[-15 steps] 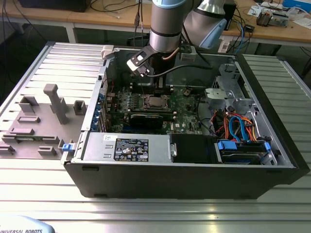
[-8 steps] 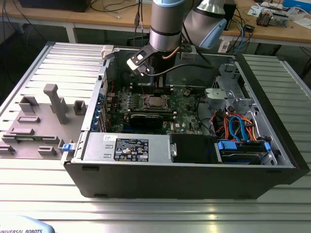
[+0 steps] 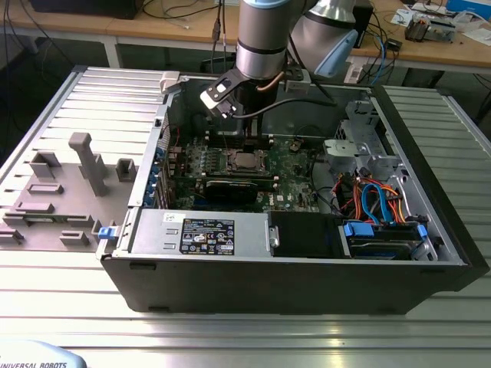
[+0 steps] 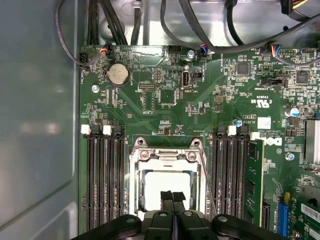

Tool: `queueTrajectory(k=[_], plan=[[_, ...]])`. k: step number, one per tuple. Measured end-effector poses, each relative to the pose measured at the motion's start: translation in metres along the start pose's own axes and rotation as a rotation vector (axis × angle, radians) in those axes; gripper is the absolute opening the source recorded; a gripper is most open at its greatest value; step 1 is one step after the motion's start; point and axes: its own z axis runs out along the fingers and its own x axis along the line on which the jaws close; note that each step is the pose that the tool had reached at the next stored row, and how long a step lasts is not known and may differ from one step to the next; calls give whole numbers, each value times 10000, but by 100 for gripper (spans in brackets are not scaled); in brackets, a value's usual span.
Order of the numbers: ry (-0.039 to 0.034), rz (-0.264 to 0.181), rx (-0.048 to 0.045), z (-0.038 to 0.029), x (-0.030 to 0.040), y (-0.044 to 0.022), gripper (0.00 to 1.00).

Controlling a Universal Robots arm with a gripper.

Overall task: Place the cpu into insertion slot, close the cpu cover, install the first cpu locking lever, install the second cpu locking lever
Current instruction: 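Install the first cpu locking lever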

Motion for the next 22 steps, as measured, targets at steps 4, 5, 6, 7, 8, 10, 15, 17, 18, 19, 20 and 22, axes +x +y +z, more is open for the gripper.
queueTrajectory(k=[4, 5, 6, 7, 8, 10, 15, 17, 18, 19, 20, 22], plan=[[0, -1, -23, -78, 1, -1, 11], [1, -1, -27, -78, 1, -1, 11], [1, -1, -27, -78, 1, -1, 11], [1, -1, -28, -78, 1, -1, 11], [0, -1, -28, -79, 1, -1, 11], [0, -1, -28, -78, 1, -1, 11], [0, -1, -29, -78, 1, -1, 11], [0, 0, -29, -79, 1, -1, 11], [0, 0, -29, -78, 1, -1, 11], [0, -1, -29, -78, 1, -1, 11], [0, -1, -29, -78, 1, -1, 11], [-2, -59, -28, -79, 0, -1, 11]])
